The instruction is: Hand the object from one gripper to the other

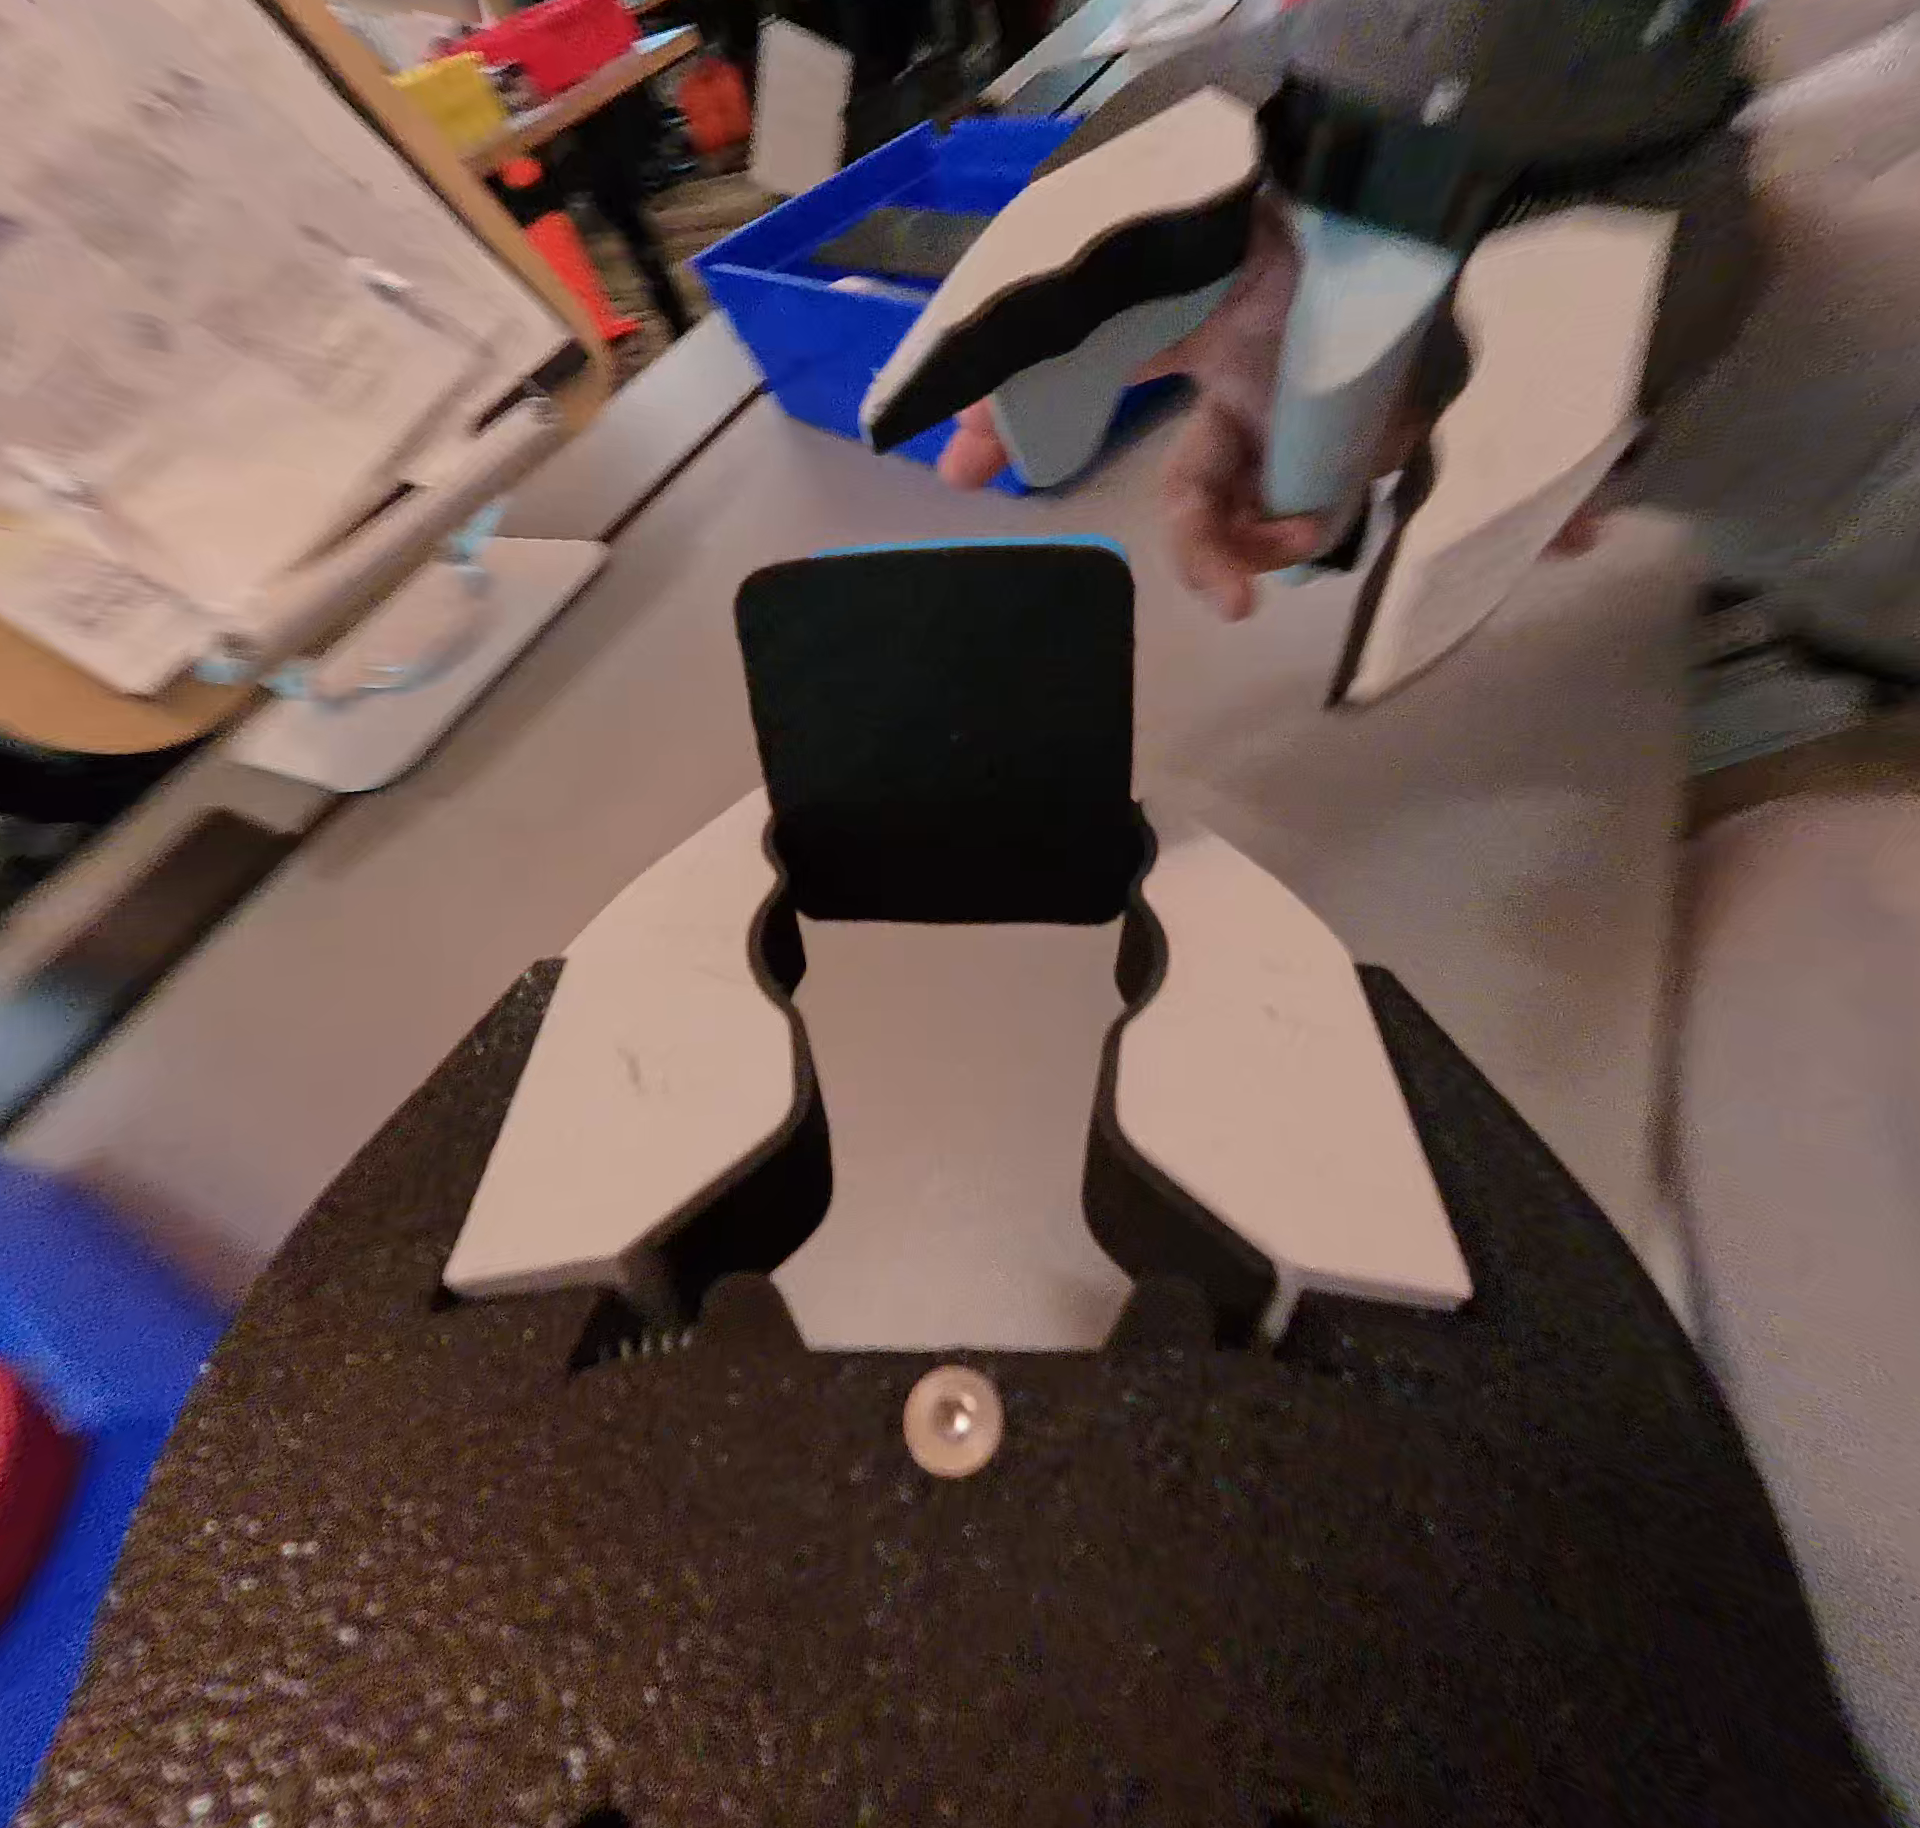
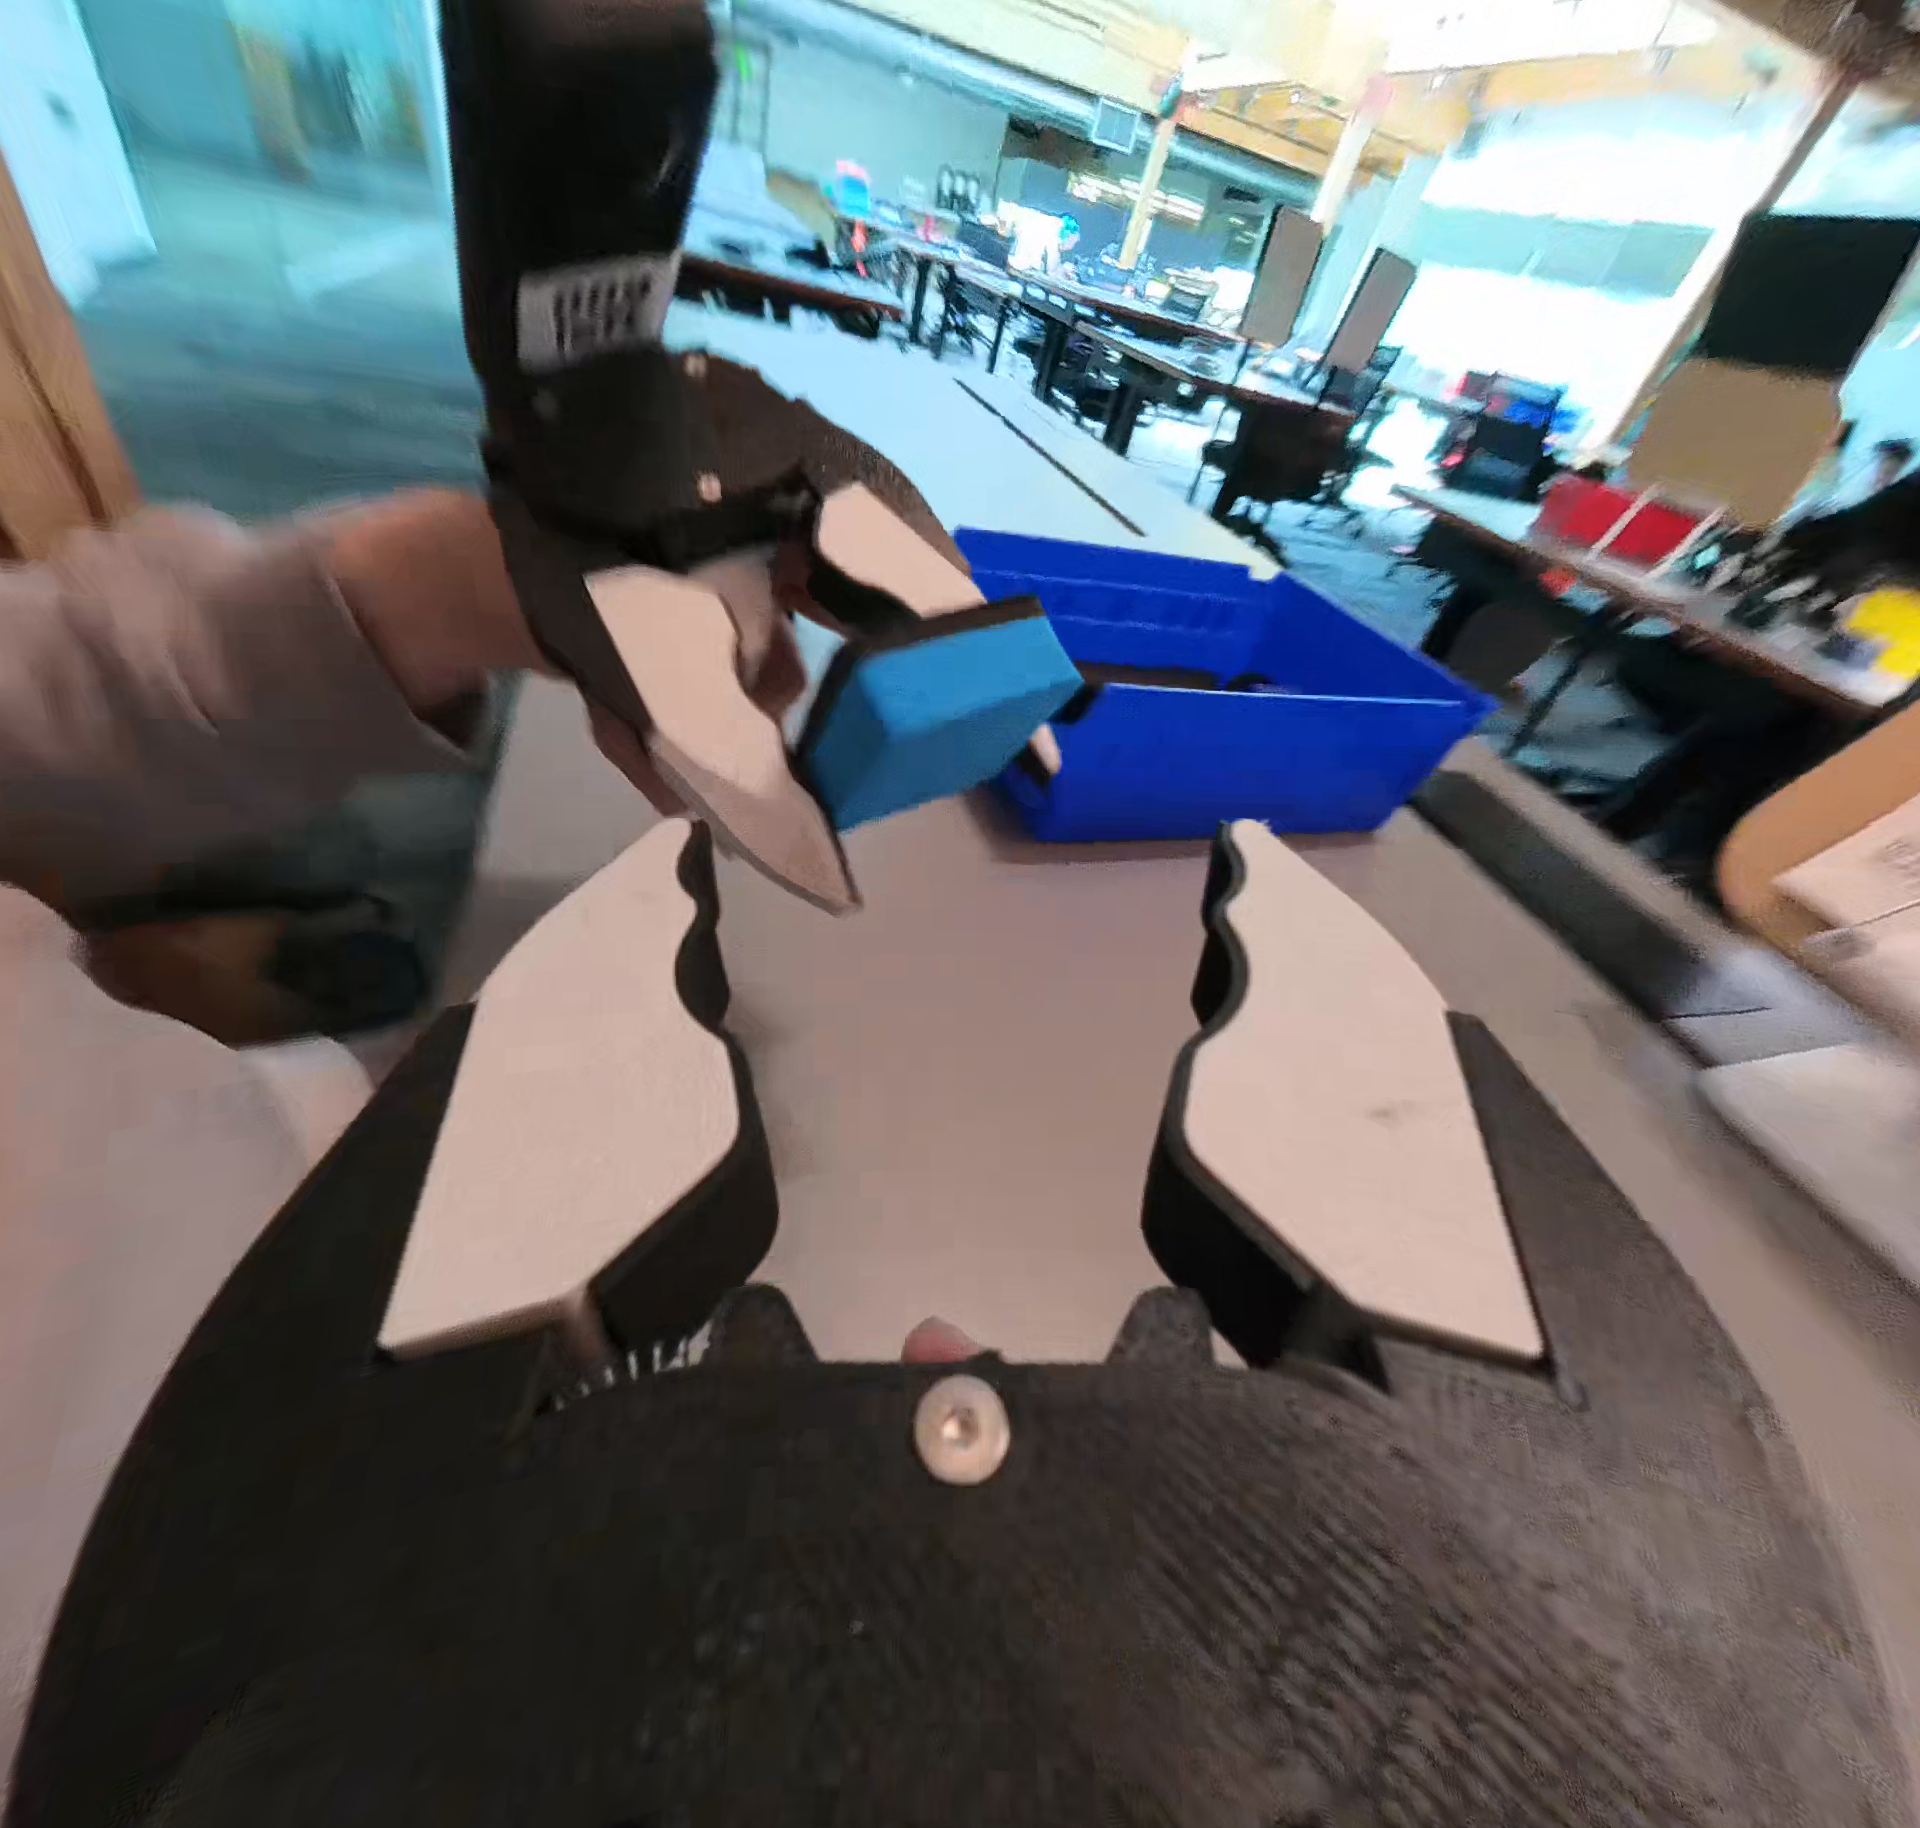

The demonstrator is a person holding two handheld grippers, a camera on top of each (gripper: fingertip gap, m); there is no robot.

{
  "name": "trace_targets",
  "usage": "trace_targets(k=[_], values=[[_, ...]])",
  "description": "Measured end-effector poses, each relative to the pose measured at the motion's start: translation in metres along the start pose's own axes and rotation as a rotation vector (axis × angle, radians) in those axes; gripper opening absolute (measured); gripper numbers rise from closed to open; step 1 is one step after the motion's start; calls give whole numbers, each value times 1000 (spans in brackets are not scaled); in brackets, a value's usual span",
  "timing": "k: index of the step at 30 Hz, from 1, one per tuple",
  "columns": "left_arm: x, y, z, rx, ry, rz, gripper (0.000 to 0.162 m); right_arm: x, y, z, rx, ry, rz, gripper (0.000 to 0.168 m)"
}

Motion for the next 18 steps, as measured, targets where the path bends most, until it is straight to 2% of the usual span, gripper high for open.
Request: trace_targets(k=[2,6,8,10,15,18], values=[[2,-1,1,140,-119,90,58,2,-6,4,147,-47,-39,86],[7,-5,-4,432,-304,195,58,10,-7,7,326,-5,-8,70],[10,-10,-9,566,-352,205,58,13,-4,7,342,14,3,49],[11,-13,-11,627,-396,213,58,15,0,6,335,19,5,26],[13,-7,-12,702,-429,195,58,15,3,1,319,0,37,24],[13,-9,-13,678,-446,145,57,13,3,-2,312,-25,11,23]])
Point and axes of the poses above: each gripper's, where its closed fingertips meet, x out along the fingers, y out of its underside, z = x × y across the jaws, the point moved 9 cm from there along -x, back along the fingers, and after that the axes turned 14 degrees about x, right-handed, at the moved point
